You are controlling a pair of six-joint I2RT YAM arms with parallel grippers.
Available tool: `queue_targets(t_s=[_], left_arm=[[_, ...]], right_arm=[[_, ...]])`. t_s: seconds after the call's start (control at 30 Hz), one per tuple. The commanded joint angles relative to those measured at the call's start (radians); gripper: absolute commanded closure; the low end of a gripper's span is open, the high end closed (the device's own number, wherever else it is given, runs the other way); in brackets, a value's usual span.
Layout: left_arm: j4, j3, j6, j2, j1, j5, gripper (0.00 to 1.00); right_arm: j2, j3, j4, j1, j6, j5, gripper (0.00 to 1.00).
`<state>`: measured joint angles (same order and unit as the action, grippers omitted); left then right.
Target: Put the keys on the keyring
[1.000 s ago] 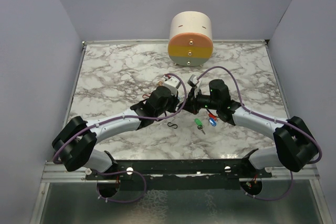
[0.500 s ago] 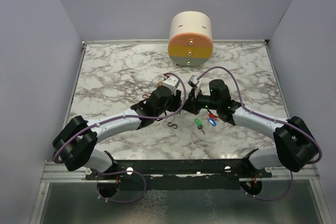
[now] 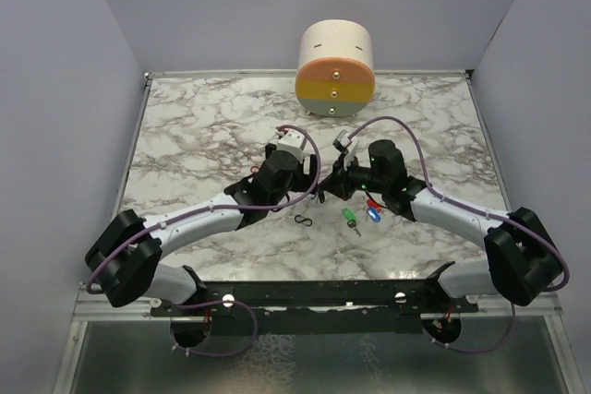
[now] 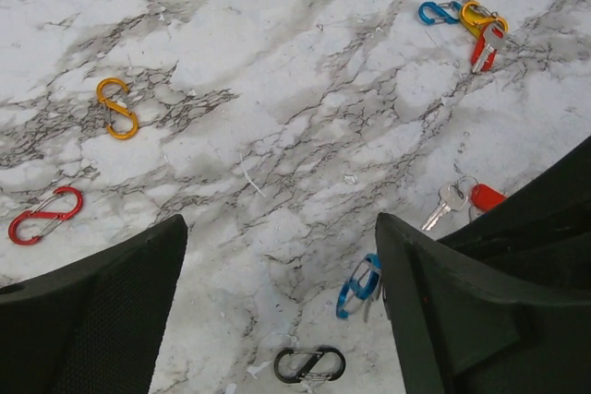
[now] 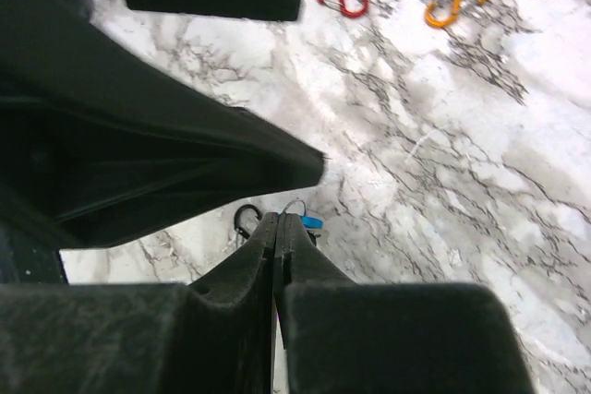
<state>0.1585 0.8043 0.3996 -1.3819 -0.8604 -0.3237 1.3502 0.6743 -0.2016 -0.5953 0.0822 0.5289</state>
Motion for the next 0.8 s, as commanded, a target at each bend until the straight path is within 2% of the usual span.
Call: queue_targets(t_s=[0.0, 0.03, 0.17, 0.43, 0.77], left_arm=[[-0.003, -0.055, 0.019, 0.074, -0.001, -0.070, 0.06], [-0.003, -0.066, 0.020, 0.081, -0.002, -0.071, 0.02], [-0.025, -0.098, 0.029, 0.090, -0.001, -0.066, 0.01], [0.015, -0.180, 0.074, 0.101, -0.002, -0.041, 0.01], [0.031, -0.213, 0.091, 0.110, -0.002, -0.029, 0.01]], right_arm=[[0.003, 0.041, 0.041, 0.014, 0.043, -0.166, 0.99], [0.009, 0.047, 0.045, 0.021, 0.058, -0.200, 0.99], [0.034, 0.062, 0.041, 0.074, 0.117, -0.314, 0.99], [0.070, 0.080, -0.001, 0.235, 0.176, -0.323, 0.99], [0.153, 0.108, -0.035, 0.337, 0.202, -0.339, 0.99]])
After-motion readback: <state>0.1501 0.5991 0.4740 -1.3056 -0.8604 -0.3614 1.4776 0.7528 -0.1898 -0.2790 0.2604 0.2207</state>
